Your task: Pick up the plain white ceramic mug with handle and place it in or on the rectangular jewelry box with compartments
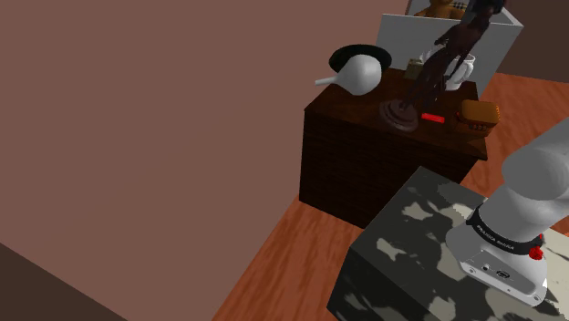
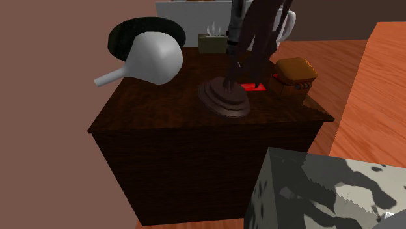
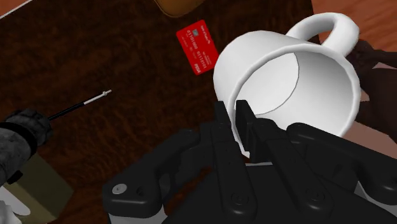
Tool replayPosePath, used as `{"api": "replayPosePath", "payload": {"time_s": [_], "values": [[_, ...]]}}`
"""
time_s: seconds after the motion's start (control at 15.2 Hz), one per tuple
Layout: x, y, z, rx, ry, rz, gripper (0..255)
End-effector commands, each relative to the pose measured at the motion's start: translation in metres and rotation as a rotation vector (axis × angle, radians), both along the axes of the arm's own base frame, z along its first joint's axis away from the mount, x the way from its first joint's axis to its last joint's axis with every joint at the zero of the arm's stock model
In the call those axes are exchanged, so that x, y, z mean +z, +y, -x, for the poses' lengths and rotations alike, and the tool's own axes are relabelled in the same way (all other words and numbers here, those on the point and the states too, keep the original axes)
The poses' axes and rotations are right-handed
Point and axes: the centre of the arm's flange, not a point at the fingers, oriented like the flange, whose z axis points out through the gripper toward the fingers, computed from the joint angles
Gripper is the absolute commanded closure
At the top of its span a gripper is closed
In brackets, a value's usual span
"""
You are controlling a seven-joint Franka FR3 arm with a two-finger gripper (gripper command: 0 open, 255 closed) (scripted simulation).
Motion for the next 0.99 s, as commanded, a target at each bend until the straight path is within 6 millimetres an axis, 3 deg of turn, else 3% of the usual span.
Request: {"api": "replayPosePath", "payload": {"time_s": [0.0,0.66,0.92], "values": [[-0.001,-0.01,0.025,0.002,0.0,0.0,255],[0.007,-0.066,0.145,0.002,0.0,0.0,255],[-0.014,-0.066,0.145,0.002,0.0,0.0,255]]}}
